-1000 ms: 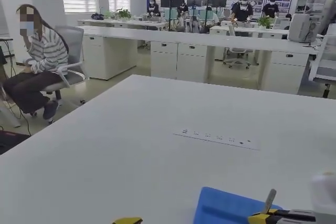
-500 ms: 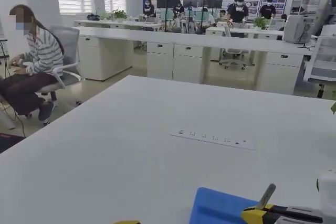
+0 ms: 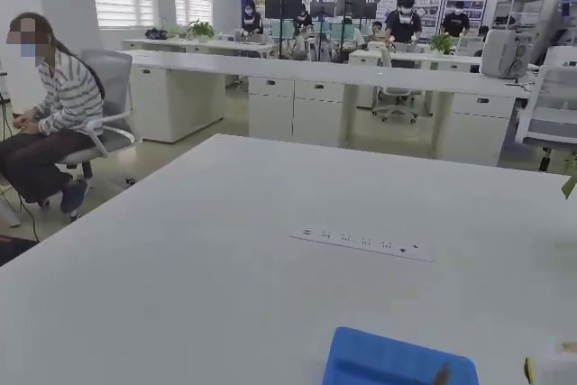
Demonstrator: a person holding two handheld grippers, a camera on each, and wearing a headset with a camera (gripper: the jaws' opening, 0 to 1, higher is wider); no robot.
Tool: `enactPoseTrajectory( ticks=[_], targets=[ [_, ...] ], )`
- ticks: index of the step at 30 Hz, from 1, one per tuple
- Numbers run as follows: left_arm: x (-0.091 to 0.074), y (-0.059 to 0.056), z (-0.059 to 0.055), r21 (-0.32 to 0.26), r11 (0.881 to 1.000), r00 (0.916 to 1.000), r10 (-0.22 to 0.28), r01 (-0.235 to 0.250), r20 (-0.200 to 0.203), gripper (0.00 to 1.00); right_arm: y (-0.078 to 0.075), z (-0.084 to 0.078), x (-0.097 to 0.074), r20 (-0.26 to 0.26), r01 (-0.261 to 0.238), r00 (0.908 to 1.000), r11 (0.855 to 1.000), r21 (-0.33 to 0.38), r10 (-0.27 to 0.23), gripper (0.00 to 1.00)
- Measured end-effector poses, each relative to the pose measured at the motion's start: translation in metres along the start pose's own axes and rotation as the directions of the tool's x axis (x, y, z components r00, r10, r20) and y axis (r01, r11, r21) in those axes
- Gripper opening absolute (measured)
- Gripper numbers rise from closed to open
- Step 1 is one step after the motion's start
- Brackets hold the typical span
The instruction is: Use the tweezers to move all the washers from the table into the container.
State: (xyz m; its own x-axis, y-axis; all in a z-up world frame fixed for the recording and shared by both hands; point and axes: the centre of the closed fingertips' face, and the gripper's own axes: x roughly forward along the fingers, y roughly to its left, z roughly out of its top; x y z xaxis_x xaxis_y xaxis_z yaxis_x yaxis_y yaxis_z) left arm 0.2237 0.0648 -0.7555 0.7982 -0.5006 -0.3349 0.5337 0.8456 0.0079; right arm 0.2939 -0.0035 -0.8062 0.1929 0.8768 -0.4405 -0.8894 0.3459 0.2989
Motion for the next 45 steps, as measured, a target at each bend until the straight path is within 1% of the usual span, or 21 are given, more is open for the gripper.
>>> enactPoseTrajectory(
  ticks=[3, 5, 6, 7, 12, 18, 23, 28, 32, 34, 37, 40, 42, 45],
  targets=[
    [0.000, 0.000, 0.000, 0.001, 1.000, 1.0000, 0.001, -0.001, 0.000, 0.74, -0.002, -0.008, 0.003, -0.026, 0.010, 0.9996, 1.000, -0.002, -0.010, 0.04],
    [0.000, 0.000, 0.000, -0.003, 1.000, 1.0000, 0.001, -0.001, 0.002, 0.74, -0.003, -0.012, 0.005, -0.043, 0.020, 0.9989, 0.999, -0.029, -0.021, 0.03],
    [0.000, 0.000, 0.000, -0.007, 1.000, 1.0000, -0.001, 0.001, 0.003, 0.73, -0.003, -0.021, 0.009, -0.074, 0.021, 0.9969, 0.997, -0.068, -0.026, 0.03],
    [0.000, 0.000, 0.001, -0.008, 1.000, 1.0000, -0.001, 0.001, 0.004, 0.73, -0.003, -0.023, 0.010, -0.078, 0.017, 0.9967, 0.998, -0.059, -0.021, 0.03],
    [-0.001, 0.001, 0.001, -0.008, 1.000, 1.0000, 0.001, -0.001, 0.006, 0.73, -0.002, -0.026, 0.012, -0.082, 0.012, 0.9965, 0.999, -0.039, -0.015, 0.03],
    [-0.001, 0.001, 0.001, -0.007, 1.000, 1.0000, 0.001, -0.001, 0.006, 0.73, -0.004, -0.025, 0.011, -0.081, 0.021, 0.9964, 0.998, -0.051, -0.025, 0.04],
    [-0.001, 0.001, 0.001, -0.010, 1.000, 1.0000, 0.001, -0.001, 0.009, 0.73, -0.005, -0.024, 0.010, -0.086, 0.017, 0.9961, 0.998, -0.055, -0.022, 0.04],
    [-0.001, 0.001, 0.001, -0.011, 1.000, 1.0000, 0.001, -0.001, 0.009, 0.73, -0.001, -0.026, 0.012, -0.085, 0.005, 0.9963, 0.999, -0.049, -0.010, 0.04],
    [-0.001, 0.001, 0.001, -0.011, 1.000, 1.0000, 0.004, -0.004, 0.008, 0.72, 0.001, -0.027, 0.013, -0.096, -0.001, 0.9953, 0.997, -0.078, -0.007, 0.04],
    [-0.001, 0.001, 0.001, -0.010, 1.000, 1.0000, 0.003, -0.003, 0.009, 0.72, 0.003, -0.028, 0.013, -0.103, -0.003, 0.9946, 0.994, -0.108, -0.008, 0.04],
    [-0.001, 0.001, 0.001, -0.008, 1.000, 1.0000, 0.004, -0.004, 0.007, 0.72, 0.006, -0.029, 0.013, -0.116, -0.011, 0.9932, 0.986, -0.166, -0.009, 0.04],
    [-0.001, 0.001, 0.001, -0.008, 1.000, 1.0000, 0.004, -0.003, 0.006, 0.72, 0.011, -0.030, 0.014, -0.135, -0.026, 0.9908, 0.973, -0.229, -0.006, 0.04],
    [-0.001, 0.001, 0.001, -0.007, 1.000, 1.0000, 0.004, -0.003, 0.009, 0.72, 0.014, -0.031, 0.015, -0.141, -0.032, 0.9899, 0.968, -0.247, -0.004, 0.04],
    [-0.001, 0.001, 0.001, -0.006, 1.000, 1.0000, 0.004, -0.004, 0.005, 0.72, 0.015, -0.032, 0.016, -0.144, -0.034, 0.9895, 0.965, -0.260, -0.004, 0.04]
  ],
)
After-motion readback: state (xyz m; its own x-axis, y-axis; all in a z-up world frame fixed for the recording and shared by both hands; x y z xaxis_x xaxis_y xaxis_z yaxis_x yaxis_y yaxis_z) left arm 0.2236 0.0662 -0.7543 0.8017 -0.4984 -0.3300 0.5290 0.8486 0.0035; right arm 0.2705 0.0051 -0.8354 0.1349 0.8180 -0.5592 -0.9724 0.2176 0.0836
